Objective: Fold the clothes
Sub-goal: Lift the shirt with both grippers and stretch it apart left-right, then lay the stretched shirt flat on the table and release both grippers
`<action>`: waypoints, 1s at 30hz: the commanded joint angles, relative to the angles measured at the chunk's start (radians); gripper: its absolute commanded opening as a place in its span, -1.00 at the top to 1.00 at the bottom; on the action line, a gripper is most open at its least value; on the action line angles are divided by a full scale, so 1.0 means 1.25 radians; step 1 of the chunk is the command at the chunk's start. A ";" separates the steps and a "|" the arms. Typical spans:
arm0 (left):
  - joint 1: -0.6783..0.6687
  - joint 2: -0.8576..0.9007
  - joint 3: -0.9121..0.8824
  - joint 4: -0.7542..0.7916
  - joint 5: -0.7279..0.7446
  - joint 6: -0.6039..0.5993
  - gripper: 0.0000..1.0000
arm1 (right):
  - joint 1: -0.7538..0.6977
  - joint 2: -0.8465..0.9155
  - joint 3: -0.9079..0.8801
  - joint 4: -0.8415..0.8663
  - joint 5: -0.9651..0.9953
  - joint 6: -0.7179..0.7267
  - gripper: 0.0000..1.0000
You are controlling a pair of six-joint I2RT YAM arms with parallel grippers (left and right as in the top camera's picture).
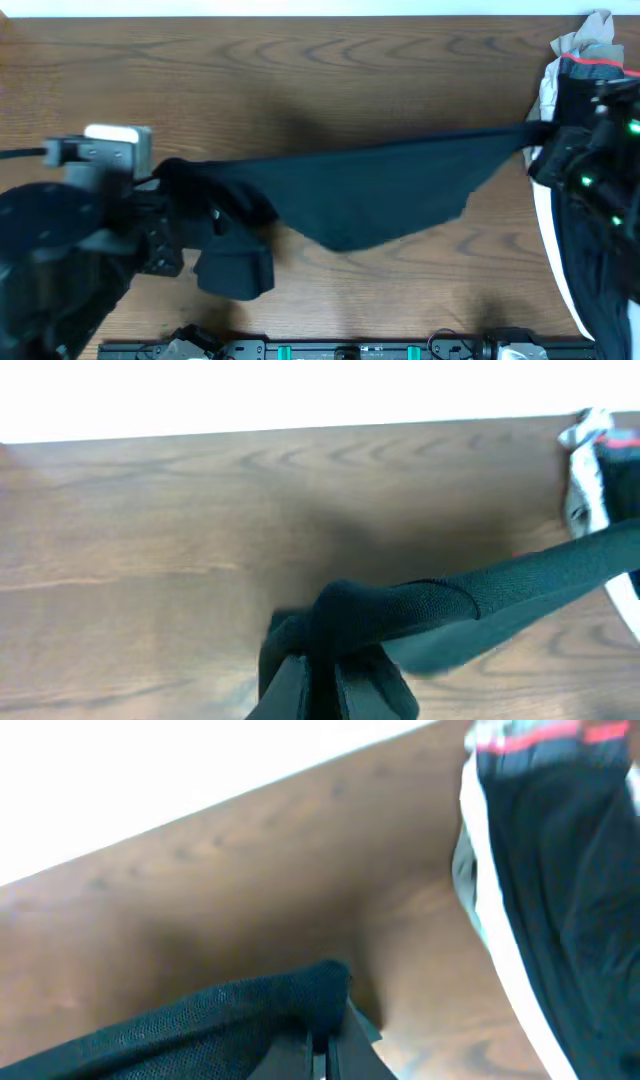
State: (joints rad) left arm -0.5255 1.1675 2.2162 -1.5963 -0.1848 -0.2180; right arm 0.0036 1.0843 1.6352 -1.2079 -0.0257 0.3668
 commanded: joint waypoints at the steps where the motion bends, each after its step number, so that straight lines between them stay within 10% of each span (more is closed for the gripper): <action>1: 0.004 0.007 0.056 -0.015 0.038 0.031 0.88 | -0.009 -0.002 0.042 -0.020 0.048 0.005 0.97; 30: 0.004 0.078 0.287 -0.074 -0.136 0.024 0.88 | -0.009 0.014 0.221 -0.179 0.013 0.007 0.97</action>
State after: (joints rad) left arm -0.5255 1.1896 2.5721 -1.6108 -0.2623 -0.2012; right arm 0.0036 1.0546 1.9102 -1.4303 -0.0940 0.3561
